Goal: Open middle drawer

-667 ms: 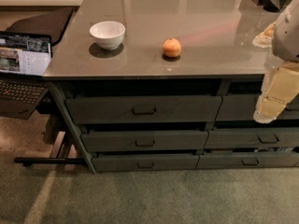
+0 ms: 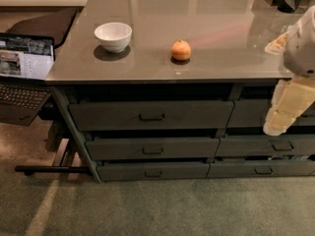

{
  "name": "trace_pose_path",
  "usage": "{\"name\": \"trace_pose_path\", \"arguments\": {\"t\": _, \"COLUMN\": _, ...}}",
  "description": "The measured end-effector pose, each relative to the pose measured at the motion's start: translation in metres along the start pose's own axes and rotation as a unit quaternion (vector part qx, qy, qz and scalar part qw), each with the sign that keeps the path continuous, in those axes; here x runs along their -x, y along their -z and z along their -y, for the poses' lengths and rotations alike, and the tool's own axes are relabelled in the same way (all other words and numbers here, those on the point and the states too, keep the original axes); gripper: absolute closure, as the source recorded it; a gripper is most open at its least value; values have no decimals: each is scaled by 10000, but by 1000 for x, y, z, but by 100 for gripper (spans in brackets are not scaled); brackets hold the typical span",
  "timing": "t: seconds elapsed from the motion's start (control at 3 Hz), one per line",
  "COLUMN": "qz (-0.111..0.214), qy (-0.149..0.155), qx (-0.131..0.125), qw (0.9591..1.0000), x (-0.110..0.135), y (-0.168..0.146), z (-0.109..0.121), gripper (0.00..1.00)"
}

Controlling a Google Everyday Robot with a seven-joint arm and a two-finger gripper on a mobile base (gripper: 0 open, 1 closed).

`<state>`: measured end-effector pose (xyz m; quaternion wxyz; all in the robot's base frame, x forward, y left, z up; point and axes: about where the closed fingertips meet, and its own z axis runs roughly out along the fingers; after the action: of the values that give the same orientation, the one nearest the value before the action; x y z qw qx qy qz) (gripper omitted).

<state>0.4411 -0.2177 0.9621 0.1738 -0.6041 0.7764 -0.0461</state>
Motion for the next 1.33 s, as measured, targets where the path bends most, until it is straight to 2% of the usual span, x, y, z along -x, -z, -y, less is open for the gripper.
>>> {"name": "trace_pose_path", "arguments": {"t": 0.33, "qz": 182, "qy": -51, "qx": -79, "qw": 9998, "x": -16, "y": -42, "z": -7, "gripper": 0}}
{"name": "trace_pose_path", "arguments": {"t": 0.67, "qz": 488, "qy": -251, "qx": -84, "qw": 9985, "x": -32, "y": -95, "z": -22, "gripper": 0}}
{"name": "trace_pose_path", "arguments": {"t": 1.0, "qz": 752, "qy": -499, "qx": -108, "qw": 9959, "x": -33, "y": -153, "z": -35, "gripper": 0}}
{"name": "trace_pose_path", "arguments": {"t": 1.33, "qz": 1059, "qy": -746, "qx": -195, "qw": 9914, "x": -27, "y": -208, "z": -42, "gripper": 0}}
